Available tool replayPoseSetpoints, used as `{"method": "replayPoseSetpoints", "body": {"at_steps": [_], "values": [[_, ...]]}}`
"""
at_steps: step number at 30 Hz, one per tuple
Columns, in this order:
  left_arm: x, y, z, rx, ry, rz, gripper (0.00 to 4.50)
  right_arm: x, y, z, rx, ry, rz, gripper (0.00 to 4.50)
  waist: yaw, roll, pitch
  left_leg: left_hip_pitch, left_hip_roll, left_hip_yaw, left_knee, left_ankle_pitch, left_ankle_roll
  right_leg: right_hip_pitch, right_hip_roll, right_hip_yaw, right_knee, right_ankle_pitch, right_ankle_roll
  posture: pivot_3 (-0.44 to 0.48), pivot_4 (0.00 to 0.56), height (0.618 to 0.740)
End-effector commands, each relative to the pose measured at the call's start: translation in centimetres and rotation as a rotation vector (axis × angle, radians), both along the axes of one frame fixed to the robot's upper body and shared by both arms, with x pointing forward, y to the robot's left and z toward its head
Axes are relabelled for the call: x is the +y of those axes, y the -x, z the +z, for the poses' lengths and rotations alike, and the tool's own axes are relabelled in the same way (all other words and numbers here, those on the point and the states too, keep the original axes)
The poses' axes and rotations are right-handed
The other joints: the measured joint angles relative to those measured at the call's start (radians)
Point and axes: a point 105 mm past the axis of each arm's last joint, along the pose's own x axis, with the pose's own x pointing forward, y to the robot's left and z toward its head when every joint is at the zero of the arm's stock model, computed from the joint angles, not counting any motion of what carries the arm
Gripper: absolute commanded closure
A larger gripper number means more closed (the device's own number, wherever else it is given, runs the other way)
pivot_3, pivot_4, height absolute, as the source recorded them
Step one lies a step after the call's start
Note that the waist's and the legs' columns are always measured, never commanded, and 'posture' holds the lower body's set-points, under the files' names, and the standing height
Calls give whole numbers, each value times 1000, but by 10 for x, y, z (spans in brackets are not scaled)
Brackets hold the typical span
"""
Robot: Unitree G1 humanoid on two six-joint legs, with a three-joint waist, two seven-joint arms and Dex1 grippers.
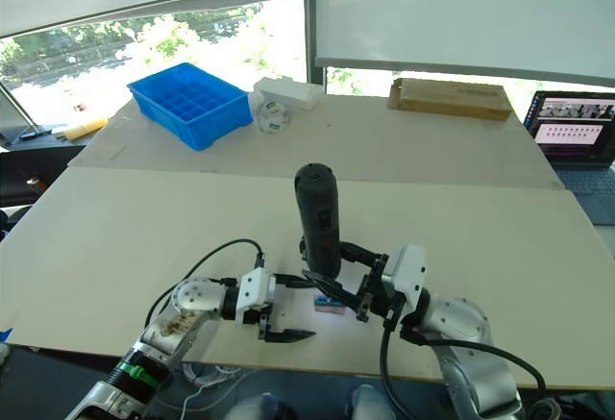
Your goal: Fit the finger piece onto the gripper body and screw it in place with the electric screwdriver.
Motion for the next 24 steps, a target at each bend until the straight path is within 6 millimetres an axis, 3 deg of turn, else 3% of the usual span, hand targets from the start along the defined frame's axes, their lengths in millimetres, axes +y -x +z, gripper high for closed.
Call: {"method": "replayPoseSetpoints", "body": {"at_steps": [1,24], "values": [[9,5,-30,107,-81,33,44,1,6,16,-78,-33,18,2584,0,0,0,0,0,0,0,0,0,0,0,0,0,0,0,0,150,740],[7,6,-20,114,-85,19,44,1,4,12,-59,-36,4,2584,0,0,0,0,0,-1,-2,0,0,0,-1,0,-2,0,0,0,150,740]]}}
